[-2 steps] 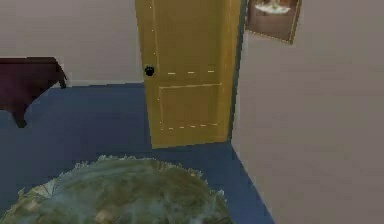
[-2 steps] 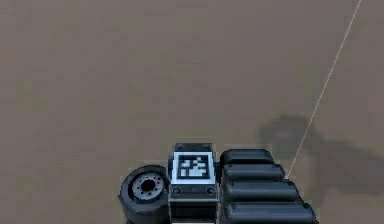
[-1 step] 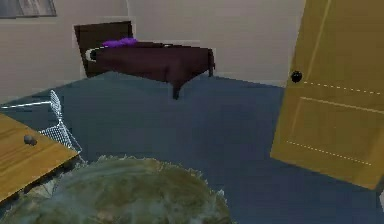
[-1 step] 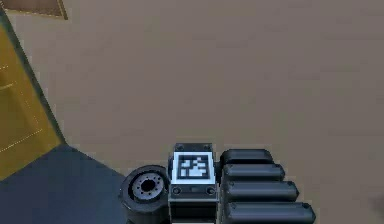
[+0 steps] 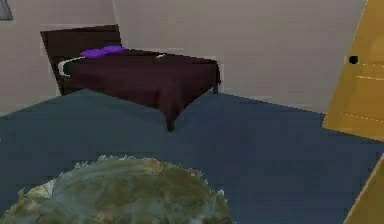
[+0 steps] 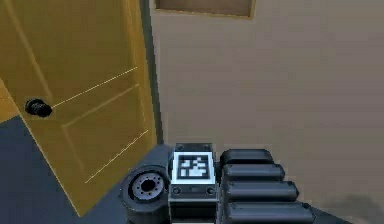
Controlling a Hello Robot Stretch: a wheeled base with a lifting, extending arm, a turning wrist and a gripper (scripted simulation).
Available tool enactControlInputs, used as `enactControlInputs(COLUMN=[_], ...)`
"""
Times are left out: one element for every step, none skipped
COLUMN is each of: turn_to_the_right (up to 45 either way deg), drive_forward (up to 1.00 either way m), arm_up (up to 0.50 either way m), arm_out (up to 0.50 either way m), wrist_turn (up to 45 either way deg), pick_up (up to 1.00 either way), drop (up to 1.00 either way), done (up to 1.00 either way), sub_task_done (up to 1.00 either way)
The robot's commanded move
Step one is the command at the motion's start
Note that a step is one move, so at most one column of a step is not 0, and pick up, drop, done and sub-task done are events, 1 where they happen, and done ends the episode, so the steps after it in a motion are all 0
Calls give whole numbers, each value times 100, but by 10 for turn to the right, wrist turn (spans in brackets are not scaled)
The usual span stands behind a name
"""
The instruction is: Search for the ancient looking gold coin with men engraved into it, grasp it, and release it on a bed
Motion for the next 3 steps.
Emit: enactControlInputs(turn_to_the_right=[0,-270,0], drive_forward=[20,0,100], arm_up=[0,0,0], arm_out=[0,0,0], wrist_turn=[0,0,0], pick_up=[0,0,0], drop=[0,0,0], done=[0,0,0], sub_task_done=[0,0,0])
